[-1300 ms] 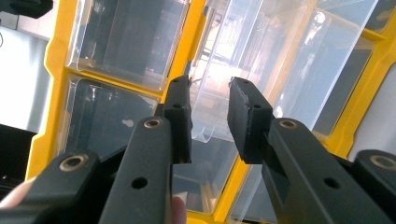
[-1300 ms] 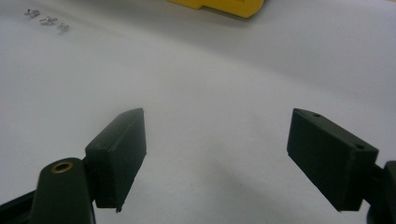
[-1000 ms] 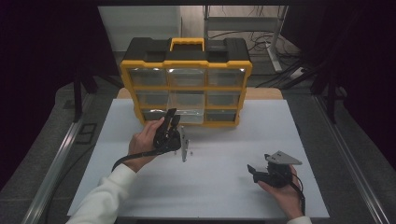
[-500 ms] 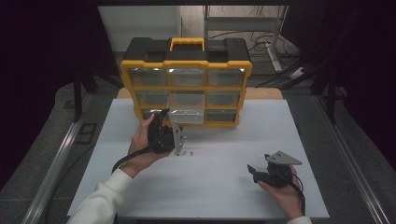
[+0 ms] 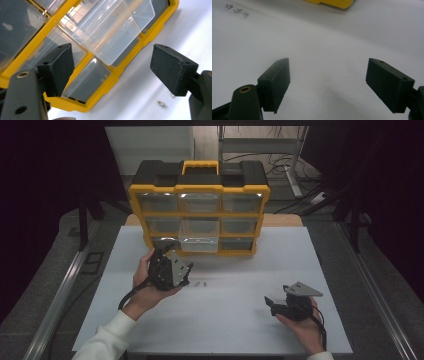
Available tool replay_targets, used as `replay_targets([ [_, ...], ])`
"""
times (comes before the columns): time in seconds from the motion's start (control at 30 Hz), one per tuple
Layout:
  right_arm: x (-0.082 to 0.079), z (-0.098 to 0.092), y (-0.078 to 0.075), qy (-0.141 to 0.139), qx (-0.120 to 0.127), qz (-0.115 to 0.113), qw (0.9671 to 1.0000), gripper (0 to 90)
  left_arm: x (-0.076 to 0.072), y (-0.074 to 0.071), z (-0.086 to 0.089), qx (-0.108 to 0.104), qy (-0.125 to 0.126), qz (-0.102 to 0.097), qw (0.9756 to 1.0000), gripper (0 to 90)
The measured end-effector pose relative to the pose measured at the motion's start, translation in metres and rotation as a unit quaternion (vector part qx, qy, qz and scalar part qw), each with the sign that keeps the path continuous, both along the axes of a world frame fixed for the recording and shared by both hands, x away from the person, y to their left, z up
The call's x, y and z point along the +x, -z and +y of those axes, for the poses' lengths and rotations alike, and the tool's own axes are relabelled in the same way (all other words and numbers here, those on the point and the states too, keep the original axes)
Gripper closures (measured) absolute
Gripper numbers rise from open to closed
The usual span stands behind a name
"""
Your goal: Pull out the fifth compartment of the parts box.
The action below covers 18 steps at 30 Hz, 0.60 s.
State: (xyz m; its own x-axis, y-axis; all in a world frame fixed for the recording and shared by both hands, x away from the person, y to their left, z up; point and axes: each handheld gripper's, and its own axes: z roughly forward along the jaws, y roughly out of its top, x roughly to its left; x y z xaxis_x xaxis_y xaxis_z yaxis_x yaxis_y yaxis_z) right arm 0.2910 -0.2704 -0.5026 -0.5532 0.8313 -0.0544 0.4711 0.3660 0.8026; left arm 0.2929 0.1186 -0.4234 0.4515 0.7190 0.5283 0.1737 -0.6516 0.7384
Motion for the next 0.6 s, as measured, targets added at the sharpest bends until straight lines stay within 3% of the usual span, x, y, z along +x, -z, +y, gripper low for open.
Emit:
replay_targets([
  [0.2, 0.000, 0.000, 0.000, 0.001, 0.001, 0.001, 1.0000, 20.3, -0.008, 0.000, 0.013, -0.046, -0.002, 0.035, 0.9983, 19.4],
  [0.27, 0.000, 0.000, 0.000, 0.000, 0.001, 0.001, 1.0000, 20.3, -0.011, 0.001, 0.018, -0.052, -0.002, 0.049, 0.9974, 19.5],
  [0.4, 0.000, 0.000, 0.000, -0.001, 0.003, 0.000, 1.0000, 20.3, -0.018, 0.004, 0.026, -0.061, -0.004, 0.060, 0.9963, 18.9],
  [0.6, 0.001, 0.000, -0.001, -0.002, 0.004, -0.001, 1.0000, 20.0, -0.026, 0.008, 0.042, -0.094, -0.006, 0.076, 0.9926, 18.9],
])
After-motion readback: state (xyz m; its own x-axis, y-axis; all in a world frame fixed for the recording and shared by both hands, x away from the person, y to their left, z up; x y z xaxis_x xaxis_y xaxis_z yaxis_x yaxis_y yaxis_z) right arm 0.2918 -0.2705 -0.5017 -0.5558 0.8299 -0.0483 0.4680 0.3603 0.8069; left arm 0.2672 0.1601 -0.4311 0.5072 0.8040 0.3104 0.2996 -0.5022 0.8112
